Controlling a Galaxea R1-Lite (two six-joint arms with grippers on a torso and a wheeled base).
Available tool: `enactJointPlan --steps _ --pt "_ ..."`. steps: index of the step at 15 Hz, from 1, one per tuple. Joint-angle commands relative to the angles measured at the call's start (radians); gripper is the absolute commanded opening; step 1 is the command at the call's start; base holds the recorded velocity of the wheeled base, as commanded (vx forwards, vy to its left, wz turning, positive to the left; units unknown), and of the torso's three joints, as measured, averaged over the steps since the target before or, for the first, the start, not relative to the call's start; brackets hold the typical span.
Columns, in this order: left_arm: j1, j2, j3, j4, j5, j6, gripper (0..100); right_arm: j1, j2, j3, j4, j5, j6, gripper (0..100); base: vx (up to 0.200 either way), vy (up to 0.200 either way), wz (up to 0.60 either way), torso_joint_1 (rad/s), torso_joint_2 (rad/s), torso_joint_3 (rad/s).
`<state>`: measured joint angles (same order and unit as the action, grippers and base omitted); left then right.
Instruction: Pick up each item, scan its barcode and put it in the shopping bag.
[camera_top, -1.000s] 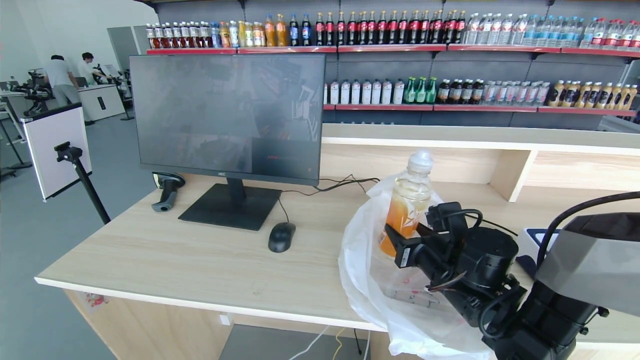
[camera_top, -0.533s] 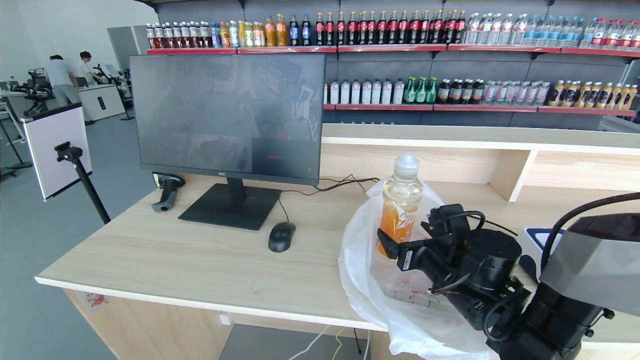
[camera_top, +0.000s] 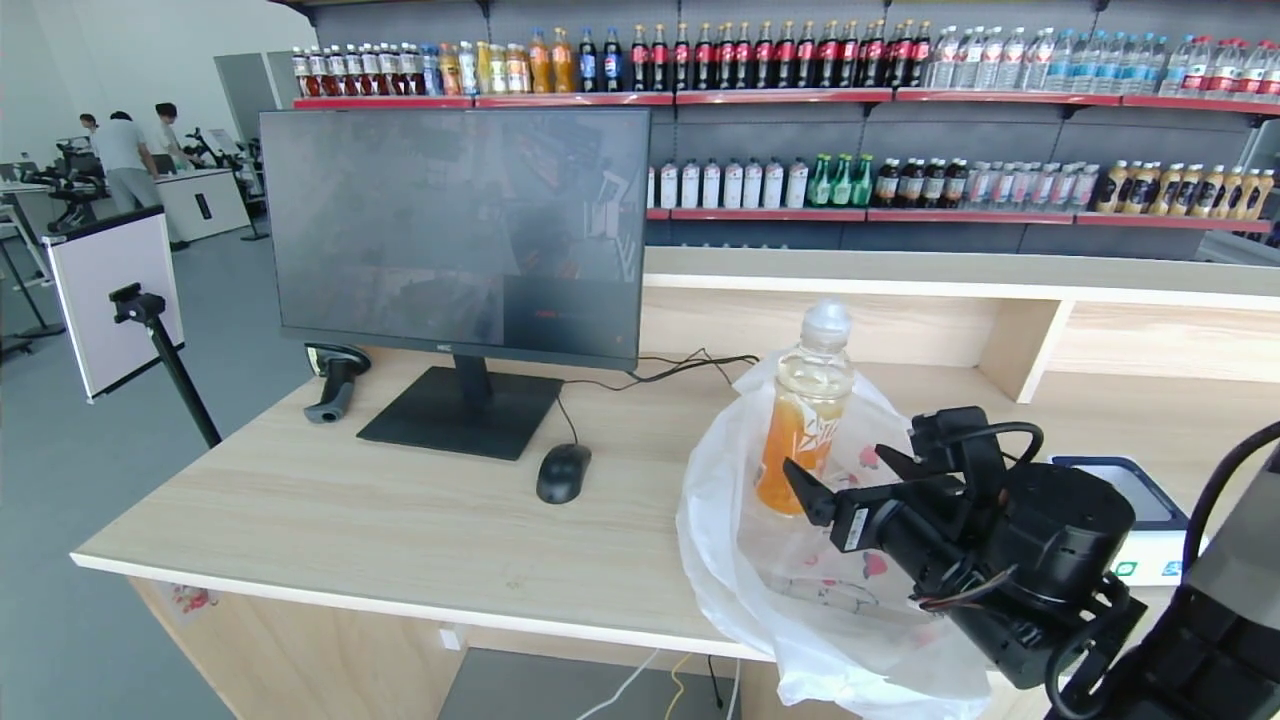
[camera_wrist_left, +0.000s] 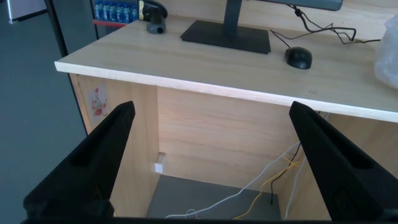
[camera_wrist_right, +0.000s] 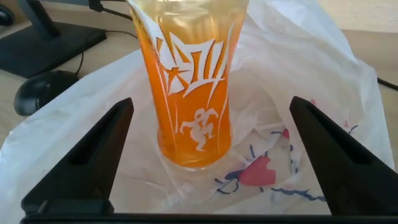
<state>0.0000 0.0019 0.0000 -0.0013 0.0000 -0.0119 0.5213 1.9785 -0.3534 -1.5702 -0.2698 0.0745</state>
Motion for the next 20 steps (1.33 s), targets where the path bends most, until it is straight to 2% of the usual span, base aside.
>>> enactJointPlan --steps 1,7,16,18,20 --pt "0.0 0.0 0.0 0.0 0.0 0.0 100 0.0 -0.064 0.022 -0.001 0.0 -0.001 100 0.0 0.0 0.0 0.0 0.0 0.0" --pt "0.0 0.0 0.0 0.0 0.0 0.0 100 -0.001 -0.236 0.139 -0.001 0.0 -0.012 100 0.0 0.0 0.0 0.0 0.0 0.0" --pt "-0.002 0.0 0.0 0.0 -0.002 0.013 100 0.002 -0.262 0.117 -0.001 0.001 0.025 100 0.0 0.0 0.0 0.0 0.0 0.0" --pt "-0.002 0.0 0.0 0.0 -0.002 0.013 100 0.002 -0.268 0.117 -0.001 0.096 -0.004 100 0.0 0.0 0.0 0.0 0.0 0.0" --pt "-0.002 0.0 0.0 0.0 -0.002 0.012 100 0.002 -0.271 0.165 -0.001 0.115 -0.019 100 -0.2 0.0 0.0 0.005 0.0 0.002"
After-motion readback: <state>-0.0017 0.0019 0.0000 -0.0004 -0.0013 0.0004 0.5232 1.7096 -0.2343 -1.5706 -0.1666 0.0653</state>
